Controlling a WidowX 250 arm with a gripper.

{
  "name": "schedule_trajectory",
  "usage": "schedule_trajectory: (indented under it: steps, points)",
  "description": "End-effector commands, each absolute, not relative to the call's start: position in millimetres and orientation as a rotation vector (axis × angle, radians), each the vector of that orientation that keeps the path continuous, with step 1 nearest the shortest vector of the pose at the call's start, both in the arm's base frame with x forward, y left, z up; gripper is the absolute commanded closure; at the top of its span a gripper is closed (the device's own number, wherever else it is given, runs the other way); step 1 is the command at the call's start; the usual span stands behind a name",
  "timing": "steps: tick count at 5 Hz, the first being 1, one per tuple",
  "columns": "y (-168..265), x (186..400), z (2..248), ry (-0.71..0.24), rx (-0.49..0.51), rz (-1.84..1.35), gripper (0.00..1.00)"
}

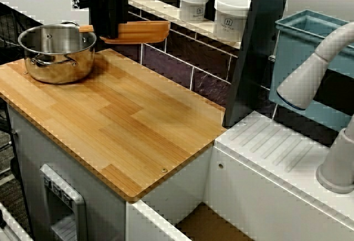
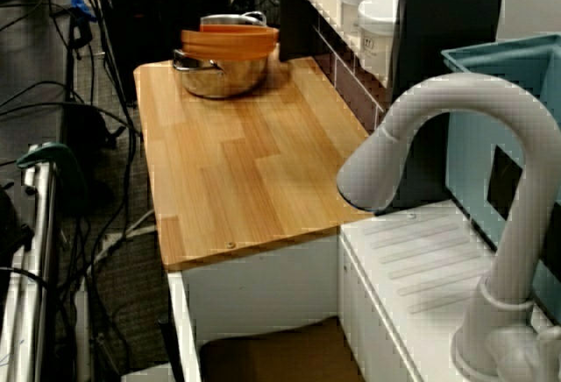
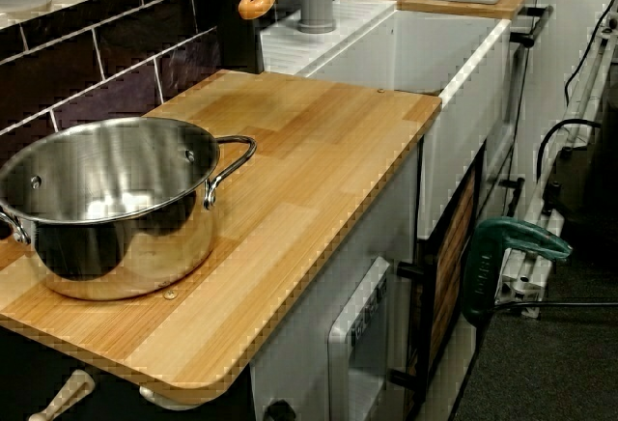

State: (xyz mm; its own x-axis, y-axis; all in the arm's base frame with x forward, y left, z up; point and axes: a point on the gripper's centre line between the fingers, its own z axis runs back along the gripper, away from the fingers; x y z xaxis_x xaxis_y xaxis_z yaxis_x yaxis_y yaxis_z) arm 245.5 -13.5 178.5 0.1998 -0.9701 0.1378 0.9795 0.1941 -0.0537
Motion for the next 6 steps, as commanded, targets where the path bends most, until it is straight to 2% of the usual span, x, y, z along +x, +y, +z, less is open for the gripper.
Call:
schedule_trajectory:
  steps: [1, 2, 3, 4, 6]
  points:
    - [-4, 249, 180, -0.068, -0.068, -1.348, 1.0]
    - [-1, 254, 172, -0.041, 0.054, -1.287, 1.0]
    - [4, 267, 150, -0.013, 0.141, -1.247, 1.0]
    - [-4, 256, 113, -0.004, 0.211, -1.23, 1.0]
    - [-13, 245, 91, 0.008, 0.247, -1.242, 1.0]
